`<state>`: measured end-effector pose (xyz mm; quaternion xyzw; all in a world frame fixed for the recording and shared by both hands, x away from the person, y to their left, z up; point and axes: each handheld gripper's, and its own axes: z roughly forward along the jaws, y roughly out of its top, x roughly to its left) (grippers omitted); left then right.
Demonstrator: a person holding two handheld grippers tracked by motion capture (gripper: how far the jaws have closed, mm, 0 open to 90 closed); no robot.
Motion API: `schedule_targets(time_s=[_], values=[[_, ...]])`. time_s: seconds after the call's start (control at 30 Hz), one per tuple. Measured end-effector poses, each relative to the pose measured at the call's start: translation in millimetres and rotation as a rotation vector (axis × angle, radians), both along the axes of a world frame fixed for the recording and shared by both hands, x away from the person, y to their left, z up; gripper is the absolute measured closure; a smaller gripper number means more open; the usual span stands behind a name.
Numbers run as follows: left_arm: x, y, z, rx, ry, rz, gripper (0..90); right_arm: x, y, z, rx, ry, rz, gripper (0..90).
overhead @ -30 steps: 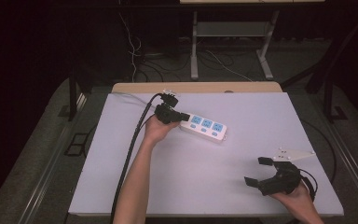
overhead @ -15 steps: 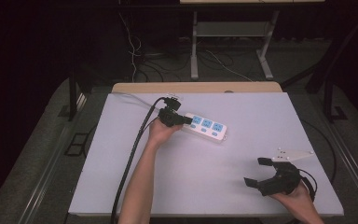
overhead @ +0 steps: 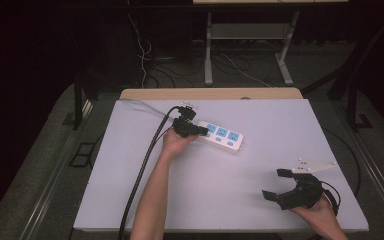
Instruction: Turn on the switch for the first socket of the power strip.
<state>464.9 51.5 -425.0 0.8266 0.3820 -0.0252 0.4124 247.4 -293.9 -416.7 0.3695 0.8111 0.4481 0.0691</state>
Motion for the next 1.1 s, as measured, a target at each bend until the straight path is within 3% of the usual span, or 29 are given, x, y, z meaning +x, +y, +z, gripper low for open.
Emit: schedule_targets(time_s=[0.2,0.3,0.47,0.57,0.77,0.8,1.03,1.1], values=[[-2.7,-1.7,-3.5,-0.023,0.000,-0.004,89.3,-0.2,-0.8,0.4,-0.002,-0.002,-0.006,0.4],[-3.6,-3.0,-3.3,-0.005,-0.012,-0.010,89.5,-0.6,-2.2,0.9,0.000,-0.006,-0.011,0.4],[-2.1,-1.2,-5.3,-0.012,-0.005,-0.013,89.7,-1.1,-2.9,1.7,0.001,-0.012,-0.014,0.5],[-1.9,-4.5,-3.4,0.021,-0.011,-0.022,89.8,-1.3,-3.8,2.4,0.004,-0.015,-0.017,0.4],[-1.8,-5.2,-2.3,0.023,0.003,-0.007,89.7,-1.7,-5.7,3.4,0.007,-0.020,-0.024,0.5],[-2.5,-6.3,-0.5,0.045,-0.002,-0.012,89.6,-1.4,-6.6,3.4,0.011,-0.020,-0.028,0.4],[-3.4,-0.8,4.4,0.090,-0.023,0.006,89.5,0.2,-7.3,2.4,0.011,-0.017,-0.027,0.4],[-4.6,0.2,5.5,0.086,-0.029,0.010,89.5,0.3,-6.9,2.3,0.010,-0.016,-0.026,0.5]])
